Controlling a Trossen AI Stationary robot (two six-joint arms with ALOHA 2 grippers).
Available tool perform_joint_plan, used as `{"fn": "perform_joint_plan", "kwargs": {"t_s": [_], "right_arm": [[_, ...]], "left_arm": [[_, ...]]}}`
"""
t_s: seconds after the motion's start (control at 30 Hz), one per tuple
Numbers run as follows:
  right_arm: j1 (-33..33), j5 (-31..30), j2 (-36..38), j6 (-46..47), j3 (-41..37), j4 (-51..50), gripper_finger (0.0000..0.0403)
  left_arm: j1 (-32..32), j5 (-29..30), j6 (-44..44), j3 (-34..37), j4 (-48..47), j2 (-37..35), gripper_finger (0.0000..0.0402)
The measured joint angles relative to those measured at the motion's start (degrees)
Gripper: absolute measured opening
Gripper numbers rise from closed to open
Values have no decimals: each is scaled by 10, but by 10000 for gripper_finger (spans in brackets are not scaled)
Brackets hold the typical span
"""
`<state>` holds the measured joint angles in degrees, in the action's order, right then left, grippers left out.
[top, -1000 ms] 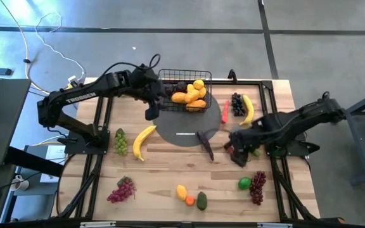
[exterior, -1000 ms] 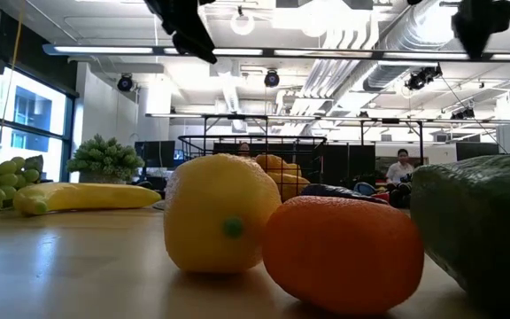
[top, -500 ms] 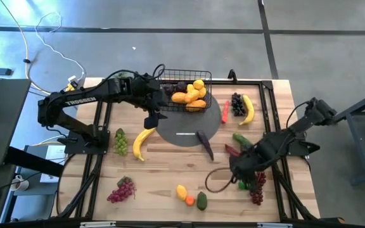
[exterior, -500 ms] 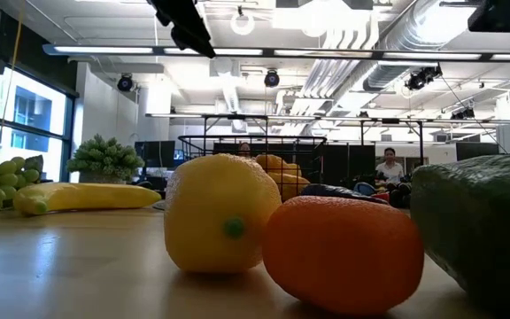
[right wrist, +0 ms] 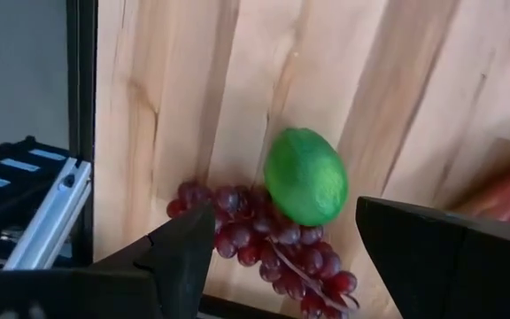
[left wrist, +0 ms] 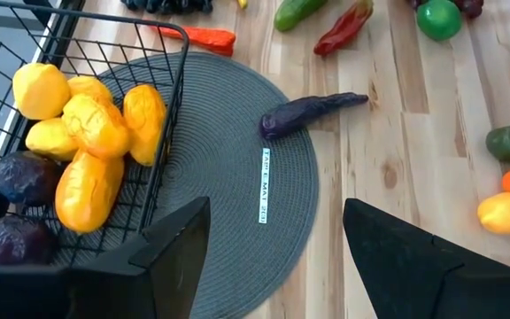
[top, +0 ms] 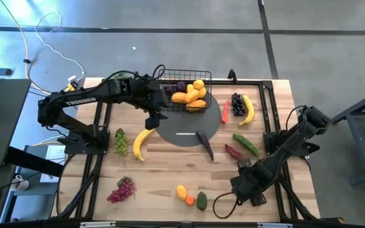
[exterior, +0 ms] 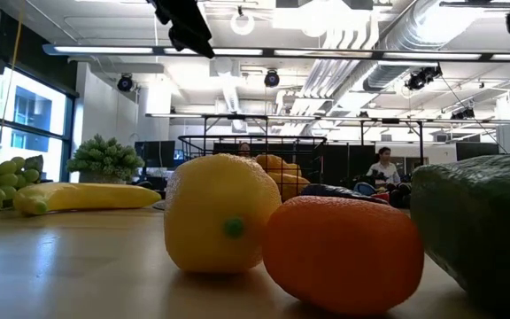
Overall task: Build produce basket
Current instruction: Put the lime into the black wire basket
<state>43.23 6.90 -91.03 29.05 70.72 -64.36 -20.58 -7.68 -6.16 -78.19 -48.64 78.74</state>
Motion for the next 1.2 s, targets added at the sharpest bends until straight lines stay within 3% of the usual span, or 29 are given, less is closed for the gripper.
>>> {"fn": "perform_joint_plan", "kwargs": {"t_s": [0.87, 0.97, 1.13, 1.2], "right_arm": [[15, -3, -188, -6, 0, -21, 252], [13, 1, -189, 5, 0, -21, 228], [1, 20, -189, 38, 0, -20, 155], [-5, 19, -187, 50, 0, -16, 149]], "left_arm": [[0, 0, 11, 0, 0, 0, 250], [0, 0, 5, 0, 0, 0, 250], [0, 15, -4, 0, -15, 0, 250], [0, 32, -12, 0, -32, 0, 250]]}}
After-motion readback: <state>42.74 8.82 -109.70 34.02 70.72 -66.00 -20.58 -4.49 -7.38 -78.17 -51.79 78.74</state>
